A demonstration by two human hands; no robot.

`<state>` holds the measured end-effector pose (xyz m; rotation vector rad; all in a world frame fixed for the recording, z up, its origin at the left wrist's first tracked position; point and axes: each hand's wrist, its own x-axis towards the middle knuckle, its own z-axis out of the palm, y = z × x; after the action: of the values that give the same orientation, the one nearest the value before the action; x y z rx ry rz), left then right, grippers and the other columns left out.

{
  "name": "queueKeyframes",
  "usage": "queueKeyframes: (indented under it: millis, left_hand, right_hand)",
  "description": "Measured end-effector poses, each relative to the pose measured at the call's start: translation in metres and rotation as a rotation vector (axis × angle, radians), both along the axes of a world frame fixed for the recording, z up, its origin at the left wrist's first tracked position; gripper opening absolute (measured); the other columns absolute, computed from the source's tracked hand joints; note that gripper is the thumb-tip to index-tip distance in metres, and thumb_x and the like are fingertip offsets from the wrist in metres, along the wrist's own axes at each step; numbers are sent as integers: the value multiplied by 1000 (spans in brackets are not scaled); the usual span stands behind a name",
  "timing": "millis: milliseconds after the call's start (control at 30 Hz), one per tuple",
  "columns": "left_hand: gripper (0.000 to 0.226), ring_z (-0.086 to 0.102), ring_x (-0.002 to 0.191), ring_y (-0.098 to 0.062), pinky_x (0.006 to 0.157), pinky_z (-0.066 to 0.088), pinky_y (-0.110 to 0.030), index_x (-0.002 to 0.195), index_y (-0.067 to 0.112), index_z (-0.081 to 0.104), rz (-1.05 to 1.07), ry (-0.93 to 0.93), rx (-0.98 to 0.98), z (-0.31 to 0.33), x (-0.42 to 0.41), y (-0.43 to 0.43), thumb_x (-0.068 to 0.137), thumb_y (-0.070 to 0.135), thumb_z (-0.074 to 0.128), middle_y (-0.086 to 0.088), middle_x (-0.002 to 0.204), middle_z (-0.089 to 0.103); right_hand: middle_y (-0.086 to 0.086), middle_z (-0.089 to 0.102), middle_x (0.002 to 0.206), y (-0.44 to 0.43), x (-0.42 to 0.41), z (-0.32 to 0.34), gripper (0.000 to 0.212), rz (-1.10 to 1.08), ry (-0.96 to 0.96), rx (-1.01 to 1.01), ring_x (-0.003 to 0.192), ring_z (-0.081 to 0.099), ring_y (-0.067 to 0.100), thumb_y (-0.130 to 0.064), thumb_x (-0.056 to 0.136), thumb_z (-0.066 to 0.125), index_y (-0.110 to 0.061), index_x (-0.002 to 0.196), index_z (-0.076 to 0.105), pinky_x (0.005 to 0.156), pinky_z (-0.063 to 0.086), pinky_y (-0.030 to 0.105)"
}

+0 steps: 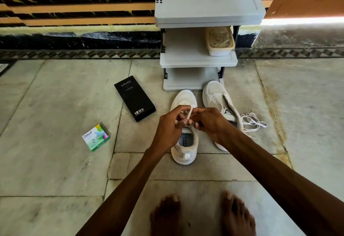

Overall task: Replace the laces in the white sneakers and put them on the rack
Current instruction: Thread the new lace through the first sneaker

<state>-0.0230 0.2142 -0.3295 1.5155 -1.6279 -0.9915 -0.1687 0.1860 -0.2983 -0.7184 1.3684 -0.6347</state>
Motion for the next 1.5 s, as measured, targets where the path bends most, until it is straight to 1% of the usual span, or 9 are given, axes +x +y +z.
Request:
queueKeyframes:
  millis: [200, 300, 433, 600, 700, 933, 1067, 1267, 1500]
  left_hand:
    - [38, 58, 88, -6, 78, 39, 1, 129, 23, 58, -111, -151, -60, -1, 5, 2, 94, 10, 62, 5, 96, 65]
    - [42, 58, 88, -5, 78, 37, 4, 131, 22, 58, -139, -173, -61, 1, 8, -1, 91, 9, 65, 3, 97, 67]
    - [44, 61, 81, -2, 76, 40, 2, 126, 28, 62, -118, -139, 5, 2, 13, -7, 87, 10, 70, 8, 88, 65]
    - [45, 62, 89, 2, 77, 45, -5, 121, 34, 59, -155, -150, 51, 3, 13, -12, 86, 7, 69, 5, 97, 69]
    - [45, 60, 84, 6, 72, 44, -3, 119, 31, 58, -187, -173, 52, 9, 11, -11, 86, 2, 68, 11, 88, 64]
    - [62, 63, 92, -18, 80, 56, -44, 117, 47, 44, -295, -333, 75, 17, 8, -13, 86, -4, 59, 6, 101, 64]
    - [65, 59, 80, -16, 75, 55, -38, 129, 37, 41, -326, -353, 85, 20, 10, -16, 85, -9, 57, 8, 85, 54]
    - [74, 62, 82, -9, 71, 48, -21, 143, 33, 24, -283, -294, 161, 24, 12, -19, 89, 1, 62, 4, 88, 60]
    - [85, 65, 103, -25, 89, 56, -43, 146, 42, 14, -249, -288, 163, 19, 4, -16, 89, 0, 62, -13, 119, 62]
  right_hand:
    - [14, 69, 75, 0, -1, 5, 23, -151, -212, 148, 63, 65, 16, 8, 93, 51, -2, 82, 69, 51, 52, 15]
    - [14, 70, 75, 1, -2, 3, 17, -195, -272, 175, 64, 67, 16, 11, 92, 52, -2, 90, 63, 52, 54, 17]
    - [15, 68, 79, 4, -4, 1, 29, -198, -333, 110, 67, 69, 19, 15, 90, 52, -8, 107, 48, 58, 57, 21]
    - [8, 70, 76, 5, -7, -4, 29, -123, -363, 37, 71, 68, 16, 6, 90, 60, -10, 111, 48, 64, 56, 21]
    - [6, 69, 71, 4, -9, -7, 29, -100, -330, 10, 66, 66, 13, 0, 90, 64, -11, 109, 46, 61, 54, 21]
    - [14, 63, 77, 0, -15, -5, 53, 81, 27, -262, 56, 64, 14, 2, 74, 80, -9, 107, 40, 55, 52, 23]
    - [9, 67, 73, 0, -16, -5, 59, 228, 288, -483, 62, 64, 19, -3, 64, 88, -17, 98, 42, 62, 57, 33]
    - [-1, 67, 68, 7, -8, -6, 46, 468, 537, -875, 60, 64, 17, -8, 71, 80, -18, 99, 45, 62, 55, 40]
    - [2, 67, 74, 20, 4, -14, 31, 447, 848, -1145, 62, 61, 22, -7, 70, 78, -14, 87, 54, 55, 49, 32]
